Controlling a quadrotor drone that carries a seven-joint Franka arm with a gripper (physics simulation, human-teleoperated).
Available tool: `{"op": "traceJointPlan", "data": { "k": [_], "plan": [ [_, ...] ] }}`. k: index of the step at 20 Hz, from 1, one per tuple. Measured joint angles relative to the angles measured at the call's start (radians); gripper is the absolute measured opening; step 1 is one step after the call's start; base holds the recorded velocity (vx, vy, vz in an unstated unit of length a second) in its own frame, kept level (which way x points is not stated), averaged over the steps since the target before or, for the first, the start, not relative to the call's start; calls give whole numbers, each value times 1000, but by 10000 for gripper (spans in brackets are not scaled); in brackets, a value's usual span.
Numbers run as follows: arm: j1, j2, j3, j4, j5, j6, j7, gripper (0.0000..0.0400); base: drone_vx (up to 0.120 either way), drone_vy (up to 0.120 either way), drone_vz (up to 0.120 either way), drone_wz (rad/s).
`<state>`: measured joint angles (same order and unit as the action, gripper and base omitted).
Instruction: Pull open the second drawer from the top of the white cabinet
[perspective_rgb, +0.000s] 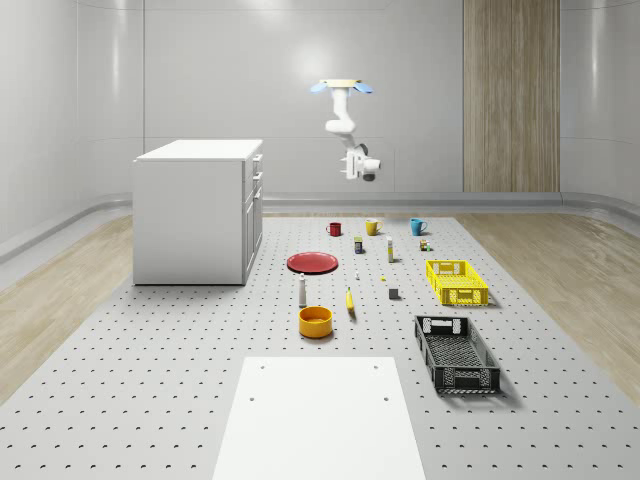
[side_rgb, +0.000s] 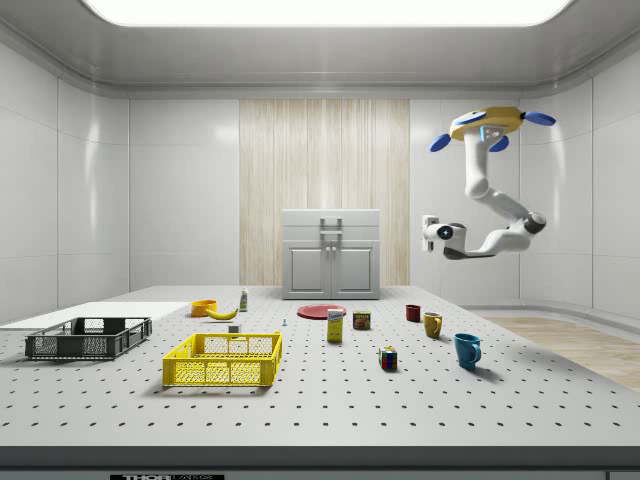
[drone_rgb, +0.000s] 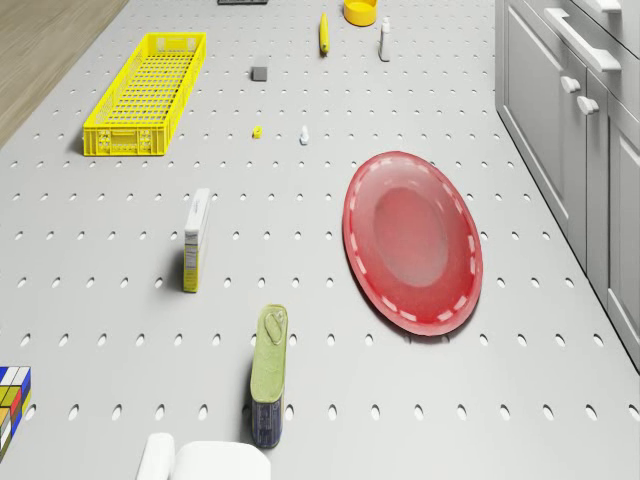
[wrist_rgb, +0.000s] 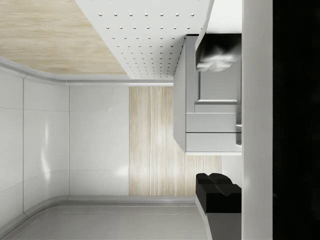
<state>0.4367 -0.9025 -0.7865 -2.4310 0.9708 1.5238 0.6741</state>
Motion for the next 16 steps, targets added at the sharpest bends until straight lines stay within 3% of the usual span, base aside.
{"op": "traceJointPlan", "data": {
  "k": [16],
  "plan": [
    [79, -69, -34, -9, -50, 69, 41, 300, 120, -120, 0, 0]
  ]
}}
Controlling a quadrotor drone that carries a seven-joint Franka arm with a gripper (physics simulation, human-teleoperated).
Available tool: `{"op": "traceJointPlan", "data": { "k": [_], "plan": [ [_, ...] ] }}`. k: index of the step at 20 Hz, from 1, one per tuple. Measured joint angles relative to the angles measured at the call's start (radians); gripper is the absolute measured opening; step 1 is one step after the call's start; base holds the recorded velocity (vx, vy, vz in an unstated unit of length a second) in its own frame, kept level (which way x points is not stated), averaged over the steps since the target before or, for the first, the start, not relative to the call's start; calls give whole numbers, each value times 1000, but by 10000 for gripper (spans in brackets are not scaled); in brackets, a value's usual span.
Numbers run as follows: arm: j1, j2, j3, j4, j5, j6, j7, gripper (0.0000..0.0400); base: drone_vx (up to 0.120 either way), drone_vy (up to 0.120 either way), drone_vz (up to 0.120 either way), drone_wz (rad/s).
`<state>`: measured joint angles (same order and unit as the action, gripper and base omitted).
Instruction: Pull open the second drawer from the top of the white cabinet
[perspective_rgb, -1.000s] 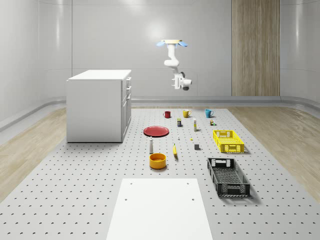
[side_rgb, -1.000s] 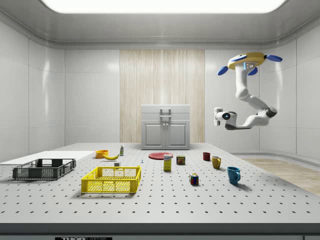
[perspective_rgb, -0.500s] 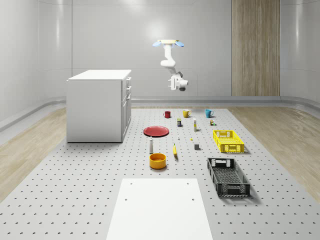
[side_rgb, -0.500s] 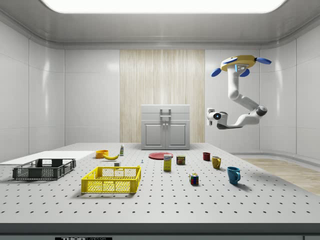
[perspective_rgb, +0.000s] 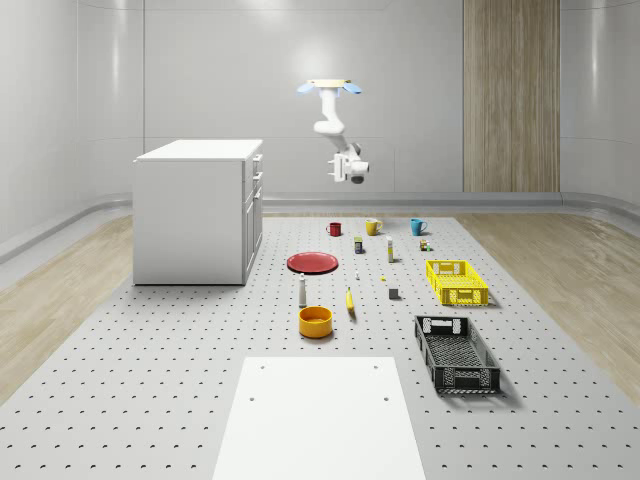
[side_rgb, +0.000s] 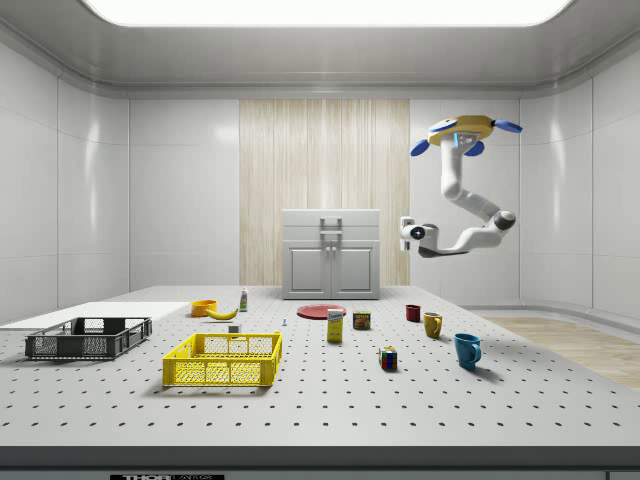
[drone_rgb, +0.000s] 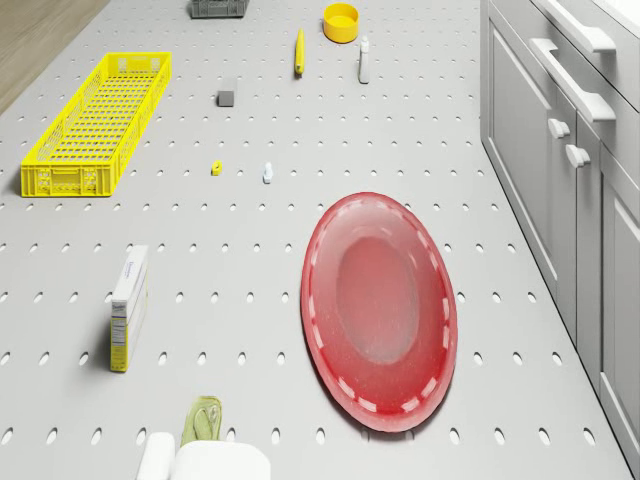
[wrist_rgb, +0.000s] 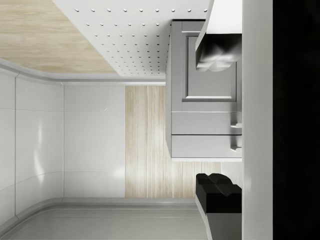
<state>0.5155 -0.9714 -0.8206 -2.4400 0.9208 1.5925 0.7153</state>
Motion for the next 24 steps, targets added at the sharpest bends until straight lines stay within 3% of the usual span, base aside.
{"op": "traceJointPlan", "data": {
  "k": [7, 12, 24],
  "plan": [
    [29, -27, -11, -4, -20, 26, 17, 300, 120, -114, 0, 0],
    [48, -46, -18, -6, -34, 43, 28, 300, 120, 0, 0, 0],
    [87, -85, -32, -11, -65, 79, 54, 300, 120, -110, 0, 0]
  ]
}}
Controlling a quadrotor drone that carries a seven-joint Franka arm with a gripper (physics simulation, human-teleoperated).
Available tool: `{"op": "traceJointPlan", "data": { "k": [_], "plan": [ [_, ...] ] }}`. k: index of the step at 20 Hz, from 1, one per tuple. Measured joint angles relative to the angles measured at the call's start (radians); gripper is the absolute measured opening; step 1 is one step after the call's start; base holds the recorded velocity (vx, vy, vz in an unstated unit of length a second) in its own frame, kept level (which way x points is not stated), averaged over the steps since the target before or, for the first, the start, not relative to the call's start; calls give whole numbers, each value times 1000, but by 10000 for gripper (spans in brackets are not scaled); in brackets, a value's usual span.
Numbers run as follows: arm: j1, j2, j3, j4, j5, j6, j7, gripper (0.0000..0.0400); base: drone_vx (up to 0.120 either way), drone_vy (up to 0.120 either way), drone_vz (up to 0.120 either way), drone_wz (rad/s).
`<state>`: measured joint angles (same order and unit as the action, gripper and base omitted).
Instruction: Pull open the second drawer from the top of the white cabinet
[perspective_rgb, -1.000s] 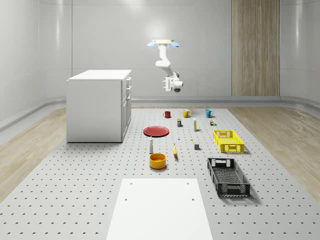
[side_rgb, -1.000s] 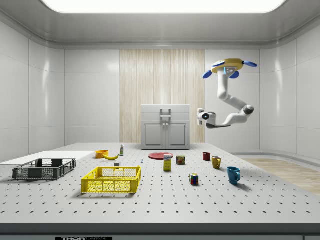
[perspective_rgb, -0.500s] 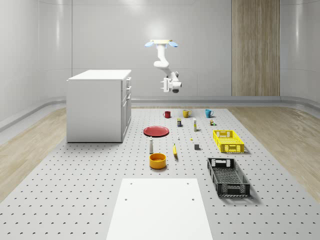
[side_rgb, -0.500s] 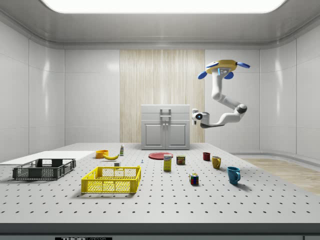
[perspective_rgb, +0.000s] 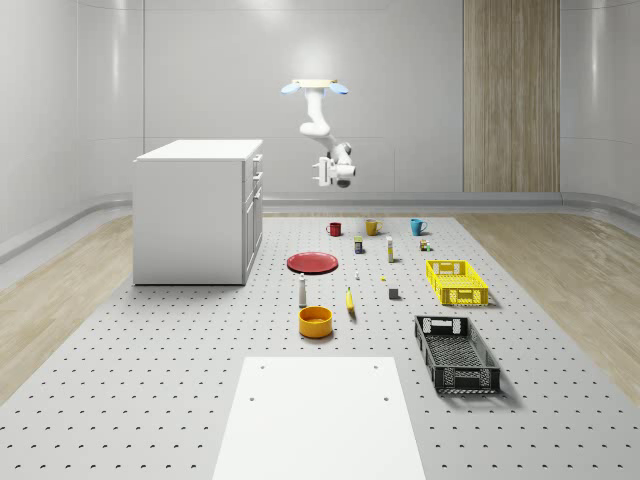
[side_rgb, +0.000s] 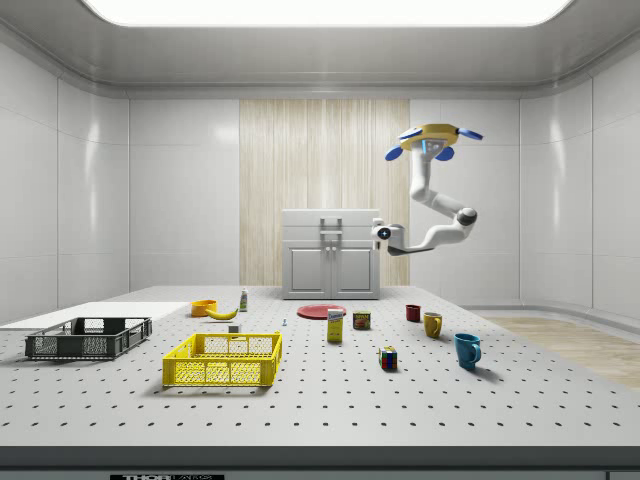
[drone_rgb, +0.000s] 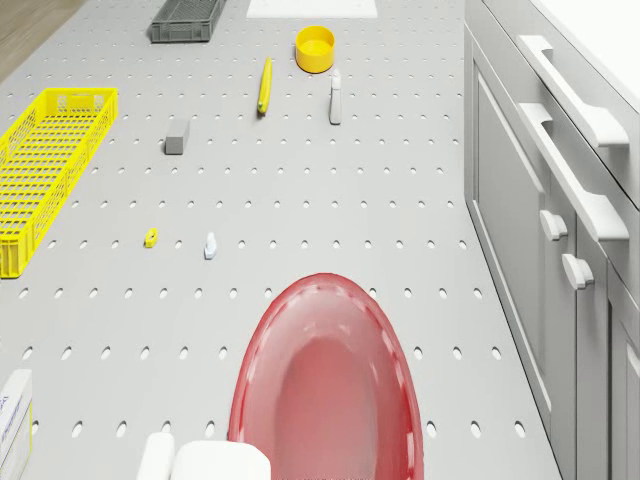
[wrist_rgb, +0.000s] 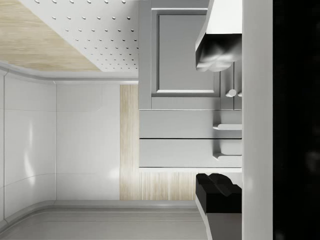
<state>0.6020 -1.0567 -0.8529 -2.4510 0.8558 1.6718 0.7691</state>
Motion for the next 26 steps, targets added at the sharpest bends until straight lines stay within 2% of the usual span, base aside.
{"op": "traceJointPlan", "data": {
  "k": [9, 14, 26],
  "plan": [
    [24, -26, -8, -3, -20, 23, 17, 300, 120, 0, 0, 0],
    [36, -39, -12, -5, -31, 34, 26, 300, 120, -112, 0, 0],
    [61, -66, -19, -9, -53, 57, 44, 300, 120, 0, 0, 0]
  ]
}}
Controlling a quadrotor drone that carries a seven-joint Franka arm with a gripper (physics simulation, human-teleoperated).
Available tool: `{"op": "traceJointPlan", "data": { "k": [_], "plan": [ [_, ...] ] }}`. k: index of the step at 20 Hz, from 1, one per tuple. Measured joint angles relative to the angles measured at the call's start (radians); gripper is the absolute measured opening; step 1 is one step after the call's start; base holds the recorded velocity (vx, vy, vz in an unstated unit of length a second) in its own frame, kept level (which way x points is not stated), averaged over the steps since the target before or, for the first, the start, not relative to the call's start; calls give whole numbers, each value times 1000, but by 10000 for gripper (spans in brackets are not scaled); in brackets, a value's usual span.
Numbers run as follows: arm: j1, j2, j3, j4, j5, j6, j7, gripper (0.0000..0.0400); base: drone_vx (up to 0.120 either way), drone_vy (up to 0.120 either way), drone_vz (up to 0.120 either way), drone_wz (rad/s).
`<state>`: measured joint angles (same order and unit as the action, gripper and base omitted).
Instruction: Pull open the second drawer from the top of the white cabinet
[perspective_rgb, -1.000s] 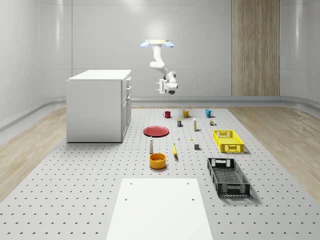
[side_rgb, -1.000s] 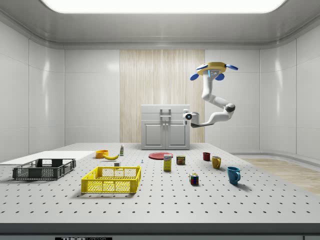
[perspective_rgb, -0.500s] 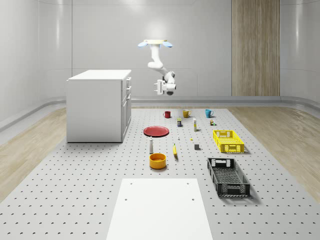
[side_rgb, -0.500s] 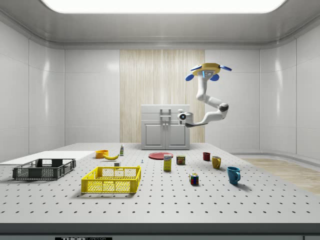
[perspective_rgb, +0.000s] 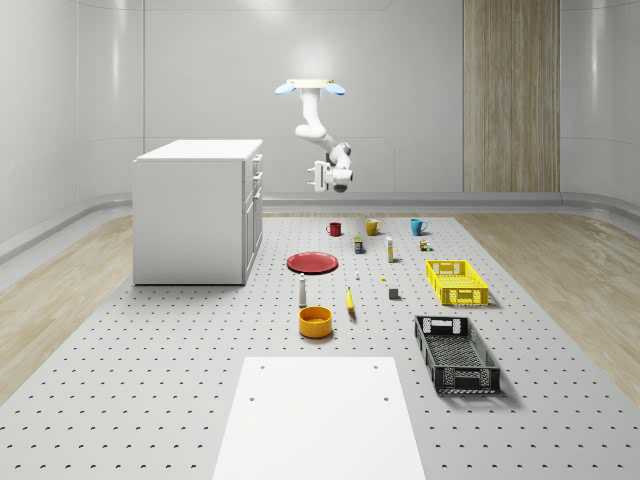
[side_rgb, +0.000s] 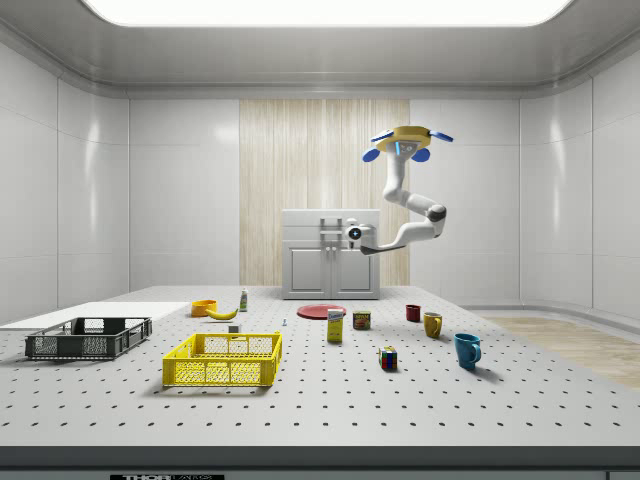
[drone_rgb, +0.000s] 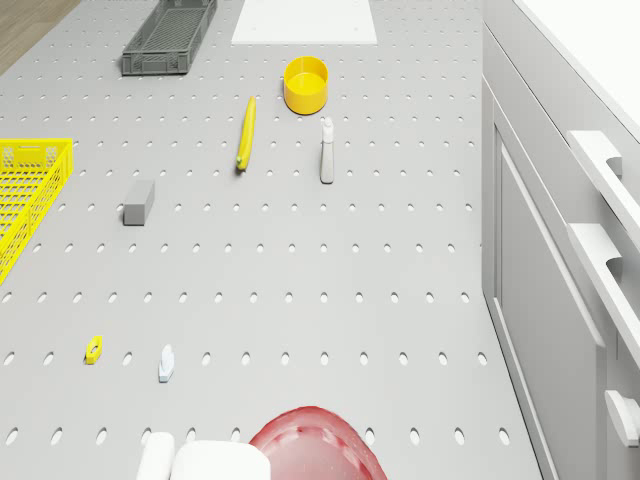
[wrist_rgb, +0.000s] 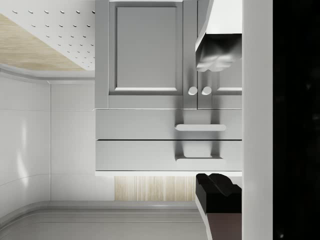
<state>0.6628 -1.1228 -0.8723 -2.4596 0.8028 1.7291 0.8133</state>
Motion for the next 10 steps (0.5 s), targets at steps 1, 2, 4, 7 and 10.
{"op": "traceJointPlan", "data": {
  "k": [1, 2, 4, 7, 10],
  "plan": [
    [2, -2, -1, 0, -2, 2, 1, 300, 120, 0, 0, 0],
    [4, -4, -1, -1, -3, 3, 3, 300, 120, 0, 0, 0],
    [7, -8, -2, -1, -7, 7, 5, 300, 120, 0, 0, 0],
    [12, -14, -4, -2, -11, 11, 9, 300, 120, 0, 0, 0],
    [17, -19, -5, -2, -16, 16, 13, 300, 120, 0, 0, 0]
  ]
}}
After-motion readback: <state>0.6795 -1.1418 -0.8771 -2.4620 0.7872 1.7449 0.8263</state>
